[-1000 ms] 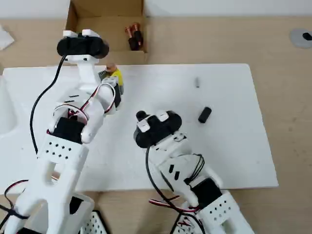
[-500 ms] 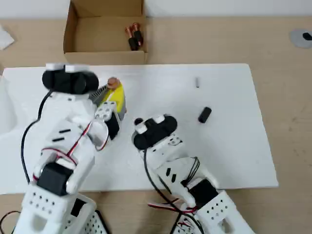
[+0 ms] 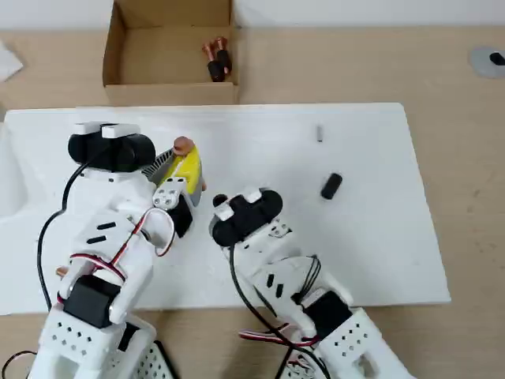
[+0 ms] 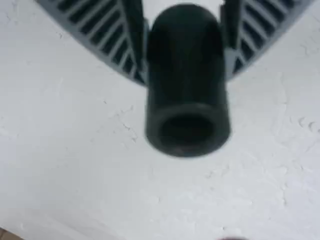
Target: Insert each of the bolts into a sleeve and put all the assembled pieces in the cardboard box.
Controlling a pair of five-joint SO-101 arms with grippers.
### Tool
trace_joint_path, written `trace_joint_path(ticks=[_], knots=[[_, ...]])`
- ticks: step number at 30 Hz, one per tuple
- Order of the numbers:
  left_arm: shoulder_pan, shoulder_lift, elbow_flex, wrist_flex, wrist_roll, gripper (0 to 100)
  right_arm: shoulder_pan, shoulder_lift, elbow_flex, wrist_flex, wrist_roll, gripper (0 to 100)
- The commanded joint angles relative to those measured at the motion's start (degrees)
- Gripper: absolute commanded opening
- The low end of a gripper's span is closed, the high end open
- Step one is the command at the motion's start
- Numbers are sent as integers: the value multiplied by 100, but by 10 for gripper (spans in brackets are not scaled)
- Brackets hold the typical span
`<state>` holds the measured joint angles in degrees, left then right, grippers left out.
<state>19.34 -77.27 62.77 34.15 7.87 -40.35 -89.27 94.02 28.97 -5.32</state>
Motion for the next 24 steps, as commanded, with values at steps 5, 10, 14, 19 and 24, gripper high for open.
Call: trace_joint_path(ticks=[5,10,14,19,24], knots=[[79,-66,132,-413,229,5,-391,-92,-75,-176,-62,9],[149,-66,281,-422,308,5,-382,-92,-145,-167,-62,9],[185,-101,299,-193,308,5,-382,-92,-215,-167,-62,9],[193,-101,290,-158,316,5,-382,-92,-207,-158,-62,9],[413,-101,114,396,316,5,-382,-92,-207,-149,-62,9]])
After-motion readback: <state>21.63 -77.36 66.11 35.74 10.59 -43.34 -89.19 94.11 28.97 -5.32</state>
